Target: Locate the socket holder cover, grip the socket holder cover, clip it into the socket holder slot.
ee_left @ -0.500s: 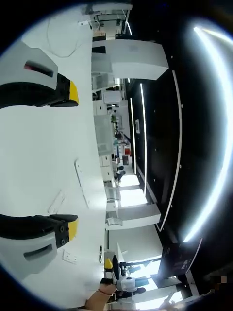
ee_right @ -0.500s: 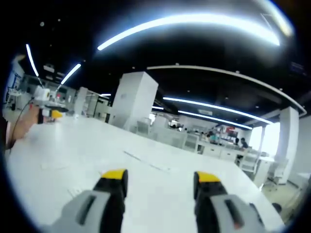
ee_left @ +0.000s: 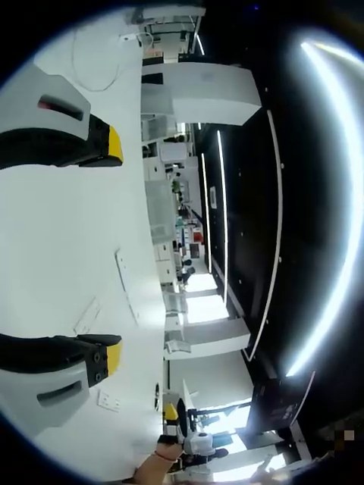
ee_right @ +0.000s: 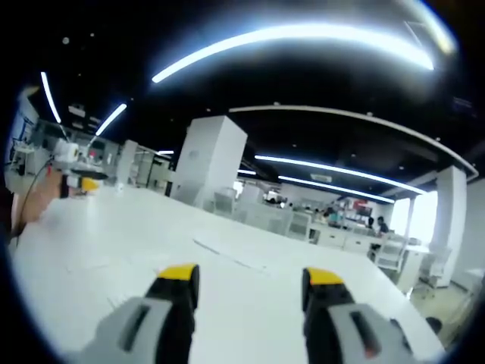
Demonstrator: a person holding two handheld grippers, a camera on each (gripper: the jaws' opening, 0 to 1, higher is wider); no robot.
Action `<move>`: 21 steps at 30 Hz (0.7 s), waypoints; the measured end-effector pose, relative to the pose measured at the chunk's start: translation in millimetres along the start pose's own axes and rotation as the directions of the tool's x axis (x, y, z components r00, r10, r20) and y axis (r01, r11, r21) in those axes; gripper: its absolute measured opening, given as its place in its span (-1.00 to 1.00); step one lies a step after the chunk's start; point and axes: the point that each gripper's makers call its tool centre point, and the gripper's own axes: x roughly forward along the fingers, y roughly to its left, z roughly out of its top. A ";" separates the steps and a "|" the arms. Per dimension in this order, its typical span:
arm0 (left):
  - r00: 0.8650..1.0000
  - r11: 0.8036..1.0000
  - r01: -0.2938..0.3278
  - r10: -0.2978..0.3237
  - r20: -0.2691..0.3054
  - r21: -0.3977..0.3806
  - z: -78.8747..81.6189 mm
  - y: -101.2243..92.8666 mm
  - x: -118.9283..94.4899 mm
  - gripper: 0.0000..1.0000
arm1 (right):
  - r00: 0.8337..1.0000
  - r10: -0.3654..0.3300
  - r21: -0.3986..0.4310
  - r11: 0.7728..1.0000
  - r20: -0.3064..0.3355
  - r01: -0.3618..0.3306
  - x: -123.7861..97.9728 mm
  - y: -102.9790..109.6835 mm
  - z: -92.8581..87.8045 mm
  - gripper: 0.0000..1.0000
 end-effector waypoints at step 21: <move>1.000 1.000 -0.003 0.004 -0.028 0.021 -7.2 0.8 0.2 0.79 | 0.999 -0.002 0.020 1.000 -0.041 0.003 3.6 -0.8 -16.2 0.12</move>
